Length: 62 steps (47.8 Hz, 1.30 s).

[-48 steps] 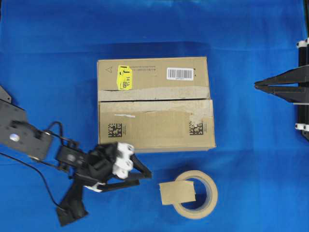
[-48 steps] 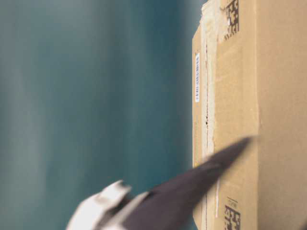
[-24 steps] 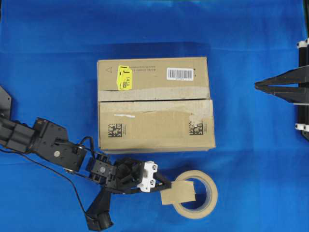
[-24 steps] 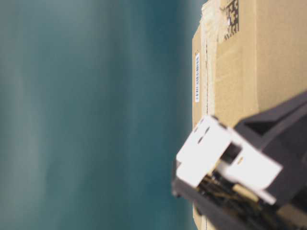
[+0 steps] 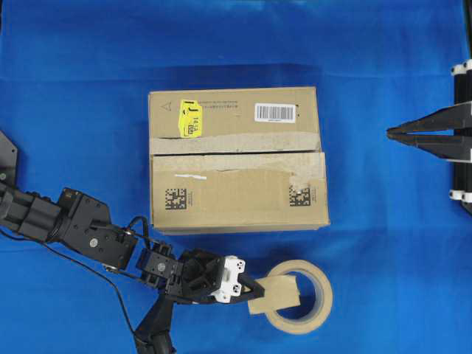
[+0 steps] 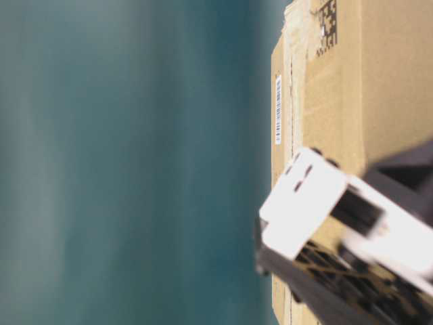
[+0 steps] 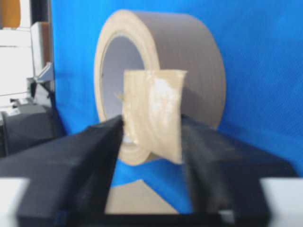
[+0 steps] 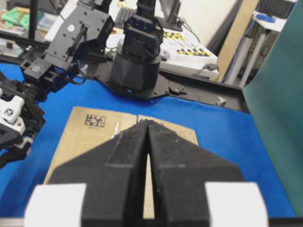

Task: Apply tape along the seams of the closed cardboard box to seal it securely.
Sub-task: 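Move the left gripper to the tape strip on the beige tape roll, then grasp the tape strip with the left gripper and peel it off the roll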

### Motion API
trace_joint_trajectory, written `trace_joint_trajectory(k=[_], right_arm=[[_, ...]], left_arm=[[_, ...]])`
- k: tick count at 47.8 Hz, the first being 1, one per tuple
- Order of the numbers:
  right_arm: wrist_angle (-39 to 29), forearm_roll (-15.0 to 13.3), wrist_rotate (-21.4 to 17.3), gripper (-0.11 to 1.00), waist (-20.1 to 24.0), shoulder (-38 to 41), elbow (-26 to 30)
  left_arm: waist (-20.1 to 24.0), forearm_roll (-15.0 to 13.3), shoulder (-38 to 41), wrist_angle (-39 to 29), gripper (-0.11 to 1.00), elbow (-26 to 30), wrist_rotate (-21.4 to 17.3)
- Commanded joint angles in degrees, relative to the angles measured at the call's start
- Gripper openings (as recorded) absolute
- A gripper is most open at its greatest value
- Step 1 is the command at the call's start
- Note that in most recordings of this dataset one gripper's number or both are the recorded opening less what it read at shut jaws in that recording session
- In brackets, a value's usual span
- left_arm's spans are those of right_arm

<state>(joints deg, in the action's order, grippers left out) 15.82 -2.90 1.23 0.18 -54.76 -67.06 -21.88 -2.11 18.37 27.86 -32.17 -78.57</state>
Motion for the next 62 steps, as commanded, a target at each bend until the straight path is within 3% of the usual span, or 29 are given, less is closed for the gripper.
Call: trace_joint_trajectory(k=[1, 5, 8, 18, 32, 44, 53, 62], right_arm=[[0.09, -0.09, -0.09, 0.00, 0.18, 0.44, 1.23], [-0.09, -0.09, -0.09, 0.00, 0.18, 0.44, 1.23], [-0.18, -0.09, -0.09, 0.00, 0.18, 0.53, 1.14], [-0.09, -0.09, -0.18, 0.00, 0.18, 0.62, 1.14], [-0.26, -0.09, -1.14, 0.00, 0.18, 1.05, 1.05], [-0.26, -0.09, -1.14, 0.00, 0.18, 2.46, 0.88], [-0.18, -0.09, -1.14, 0.00, 0.18, 3.25, 0.88], [-0.09, -0.09, -1.14, 0.00, 0.18, 3.43, 0.88]], left_arm=[[-0.09, -0.53, -0.97, 0.18, 0.34, 0.70, 0.44], [-0.18, -0.53, -1.14, 0.09, 0.11, 0.70, 0.97], [-0.09, -0.53, -1.23, -0.26, 0.01, 0.88, 1.32], [0.70, -0.53, -3.96, -0.79, 0.00, 0.00, 1.49], [3.69, -0.44, -15.73, -0.70, 0.00, -3.87, 0.18], [10.28, 0.00, -23.91, -0.44, 0.00, -6.94, -0.35], [15.03, 0.44, -24.26, -0.88, 0.00, -7.12, -0.88], [17.93, 0.62, -24.35, -2.99, 0.00, -6.94, -4.39]])
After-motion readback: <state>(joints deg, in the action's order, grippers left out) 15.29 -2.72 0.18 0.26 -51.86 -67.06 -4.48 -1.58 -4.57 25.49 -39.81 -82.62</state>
